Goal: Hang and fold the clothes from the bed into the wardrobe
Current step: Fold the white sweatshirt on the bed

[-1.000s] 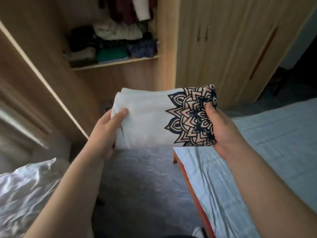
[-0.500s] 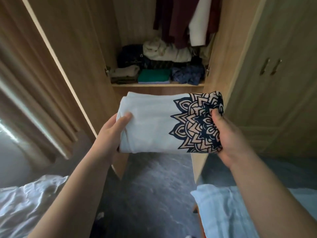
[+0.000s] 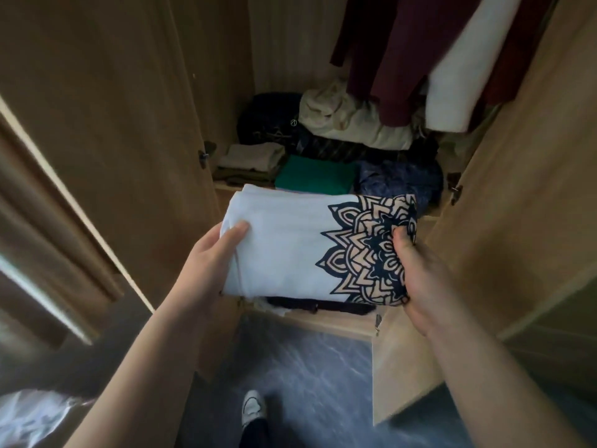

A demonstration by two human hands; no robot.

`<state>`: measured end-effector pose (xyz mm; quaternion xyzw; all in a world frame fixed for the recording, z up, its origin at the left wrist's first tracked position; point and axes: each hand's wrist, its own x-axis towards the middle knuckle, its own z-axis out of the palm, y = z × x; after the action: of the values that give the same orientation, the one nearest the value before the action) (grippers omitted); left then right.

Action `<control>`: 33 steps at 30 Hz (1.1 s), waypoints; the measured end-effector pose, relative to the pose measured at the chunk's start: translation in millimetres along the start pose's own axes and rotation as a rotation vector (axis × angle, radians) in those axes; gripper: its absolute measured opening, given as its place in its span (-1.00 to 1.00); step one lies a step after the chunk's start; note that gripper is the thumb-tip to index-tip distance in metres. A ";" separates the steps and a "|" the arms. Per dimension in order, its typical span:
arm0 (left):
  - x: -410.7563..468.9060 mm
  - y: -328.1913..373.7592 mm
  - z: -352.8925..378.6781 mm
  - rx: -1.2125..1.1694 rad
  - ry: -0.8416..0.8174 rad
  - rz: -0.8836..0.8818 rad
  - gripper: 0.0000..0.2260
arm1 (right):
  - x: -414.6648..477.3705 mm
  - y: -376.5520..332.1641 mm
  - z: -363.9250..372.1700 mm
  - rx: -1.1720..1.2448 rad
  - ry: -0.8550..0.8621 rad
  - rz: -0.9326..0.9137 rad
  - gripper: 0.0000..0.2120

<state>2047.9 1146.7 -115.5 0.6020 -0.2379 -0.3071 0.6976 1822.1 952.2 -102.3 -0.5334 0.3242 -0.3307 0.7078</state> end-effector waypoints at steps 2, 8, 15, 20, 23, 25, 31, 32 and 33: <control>47.0 2.5 -6.6 0.017 0.003 0.008 -0.59 | 44.0 4.7 17.2 -0.030 0.040 -0.002 -0.60; 190.7 20.3 -22.6 0.041 -0.042 -0.022 -0.63 | 167.3 15.0 58.9 -0.129 0.206 -0.025 -0.64; 338.6 -5.2 -8.8 0.049 -0.066 -0.158 -0.54 | 273.5 26.1 72.8 -0.206 0.352 0.030 -0.76; 436.3 -17.5 20.0 0.133 -0.055 -0.191 -0.75 | 368.0 14.9 69.5 -0.405 0.381 0.029 -0.64; 487.2 -22.8 36.2 0.218 -0.024 -0.207 -0.63 | 421.7 9.5 67.8 -0.486 0.402 -0.002 -0.51; 514.4 -30.4 42.2 0.268 -0.006 -0.209 -0.59 | 449.5 13.8 63.8 -0.588 0.403 0.014 -0.46; 542.9 -76.5 42.6 0.589 -0.019 -0.174 -0.58 | 487.8 48.7 45.8 -1.047 0.368 0.079 -0.49; 540.2 -85.8 43.2 0.693 -0.019 -0.150 -0.56 | 489.6 55.1 44.0 -1.129 0.377 0.092 -0.49; 537.1 -92.2 44.7 0.790 0.001 -0.122 -0.55 | 491.0 60.0 42.1 -1.193 0.384 0.104 -0.47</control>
<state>2378.4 723.7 -219.5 0.8371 -0.3012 -0.2328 0.3928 2143.9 587.9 -203.3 -0.7510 0.6000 -0.1479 0.2324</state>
